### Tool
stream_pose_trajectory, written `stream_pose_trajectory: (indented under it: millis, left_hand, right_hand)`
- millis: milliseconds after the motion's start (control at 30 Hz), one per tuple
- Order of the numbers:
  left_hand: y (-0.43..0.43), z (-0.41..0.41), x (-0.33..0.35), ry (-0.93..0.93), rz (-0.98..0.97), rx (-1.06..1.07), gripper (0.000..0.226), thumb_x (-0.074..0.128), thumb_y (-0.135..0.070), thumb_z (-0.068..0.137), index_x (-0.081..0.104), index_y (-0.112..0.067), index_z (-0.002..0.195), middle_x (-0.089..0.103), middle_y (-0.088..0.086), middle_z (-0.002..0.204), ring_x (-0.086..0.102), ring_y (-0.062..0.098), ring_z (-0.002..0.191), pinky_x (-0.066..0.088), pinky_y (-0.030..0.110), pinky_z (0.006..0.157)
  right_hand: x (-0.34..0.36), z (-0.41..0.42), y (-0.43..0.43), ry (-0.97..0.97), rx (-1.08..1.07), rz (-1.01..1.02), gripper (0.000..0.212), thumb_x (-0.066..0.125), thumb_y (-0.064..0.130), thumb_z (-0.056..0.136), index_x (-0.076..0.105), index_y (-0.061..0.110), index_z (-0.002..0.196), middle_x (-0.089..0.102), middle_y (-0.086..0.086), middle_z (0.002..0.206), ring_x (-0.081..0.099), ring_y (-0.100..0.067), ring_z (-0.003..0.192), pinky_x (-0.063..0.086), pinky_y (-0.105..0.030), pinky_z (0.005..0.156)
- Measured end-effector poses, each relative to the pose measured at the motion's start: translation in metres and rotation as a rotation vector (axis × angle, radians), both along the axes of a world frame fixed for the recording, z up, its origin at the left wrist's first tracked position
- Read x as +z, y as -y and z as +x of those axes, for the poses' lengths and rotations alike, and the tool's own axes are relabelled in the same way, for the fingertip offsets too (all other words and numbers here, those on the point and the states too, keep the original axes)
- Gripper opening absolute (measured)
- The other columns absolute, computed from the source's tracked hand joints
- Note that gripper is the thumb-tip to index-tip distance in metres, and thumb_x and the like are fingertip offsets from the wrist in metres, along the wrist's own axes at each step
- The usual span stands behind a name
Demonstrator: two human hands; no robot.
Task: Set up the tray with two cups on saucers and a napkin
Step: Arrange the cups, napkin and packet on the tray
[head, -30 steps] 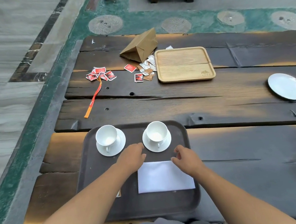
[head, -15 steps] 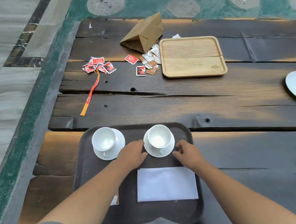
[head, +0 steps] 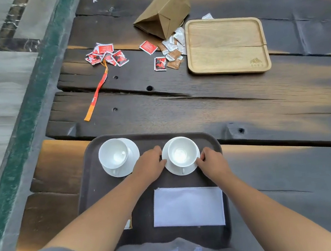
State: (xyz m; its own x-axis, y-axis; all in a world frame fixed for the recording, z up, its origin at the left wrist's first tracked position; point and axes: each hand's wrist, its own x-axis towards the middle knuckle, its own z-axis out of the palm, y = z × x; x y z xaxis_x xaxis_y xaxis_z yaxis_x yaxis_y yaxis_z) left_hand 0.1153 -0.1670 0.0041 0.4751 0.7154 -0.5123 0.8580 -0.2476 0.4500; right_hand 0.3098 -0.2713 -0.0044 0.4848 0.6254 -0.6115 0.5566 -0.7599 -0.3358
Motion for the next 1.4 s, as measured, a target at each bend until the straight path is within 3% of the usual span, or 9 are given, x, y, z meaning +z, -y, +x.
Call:
stream_pose_trajectory:
  millis: [500, 667, 833, 1000, 1400]
  left_hand:
    - [-0.003, 0.008, -0.008, -0.033, -0.013, 0.062, 0.02, 0.058, -0.027, 0.097, 0.05, -0.013, 0.084, 0.062, 0.004, 0.087, 0.057, 0.027, 0.081, 0.046, 0.041, 0.071]
    - [0.001, 0.011, -0.007, -0.031, 0.002, 0.099, 0.02, 0.059, -0.026, 0.096, 0.052, -0.013, 0.082, 0.064, 0.005, 0.087, 0.057, 0.027, 0.082, 0.046, 0.04, 0.072]
    - [0.008, 0.018, -0.007, -0.031, 0.012, 0.127, 0.019, 0.06, -0.027, 0.096, 0.056, -0.011, 0.085, 0.065, 0.004, 0.088, 0.059, 0.029, 0.083, 0.049, 0.042, 0.074]
    - [0.011, 0.025, -0.008, -0.039, 0.011, 0.119, 0.02, 0.058, -0.028, 0.097, 0.056, -0.011, 0.087, 0.065, 0.004, 0.091, 0.059, 0.029, 0.084, 0.048, 0.042, 0.074]
    - [0.011, 0.025, -0.011, -0.018, 0.013, 0.143, 0.019, 0.061, -0.028, 0.096, 0.054, -0.012, 0.089, 0.065, 0.005, 0.089, 0.06, 0.029, 0.082, 0.045, 0.039, 0.068]
  right_hand:
    - [-0.002, 0.002, 0.0, -0.016, -0.042, 0.014, 0.032, 0.063, 0.039, 0.092, 0.045, 0.021, 0.073, 0.061, 0.001, 0.072, 0.057, -0.025, 0.074, 0.033, -0.033, 0.055]
    - [0.004, 0.0, -0.001, -0.03, -0.059, -0.012, 0.027, 0.061, 0.038, 0.094, 0.049, 0.018, 0.08, 0.071, -0.006, 0.078, 0.067, -0.029, 0.078, 0.055, -0.04, 0.07]
    - [0.009, 0.004, 0.001, -0.069, -0.099, -0.027, 0.021, 0.057, 0.03, 0.096, 0.052, 0.012, 0.088, 0.073, -0.014, 0.086, 0.071, -0.037, 0.08, 0.059, -0.048, 0.078]
    - [0.01, 0.007, 0.005, -0.094, -0.15, -0.031, 0.021, 0.054, 0.028, 0.096, 0.049, 0.015, 0.08, 0.072, -0.007, 0.063, 0.071, -0.03, 0.057, 0.061, -0.049, 0.072]
    - [0.002, 0.008, 0.009, -0.081, -0.159, -0.013, 0.024, 0.056, 0.029, 0.095, 0.047, 0.018, 0.077, 0.07, -0.003, 0.058, 0.07, -0.024, 0.051, 0.063, -0.049, 0.067]
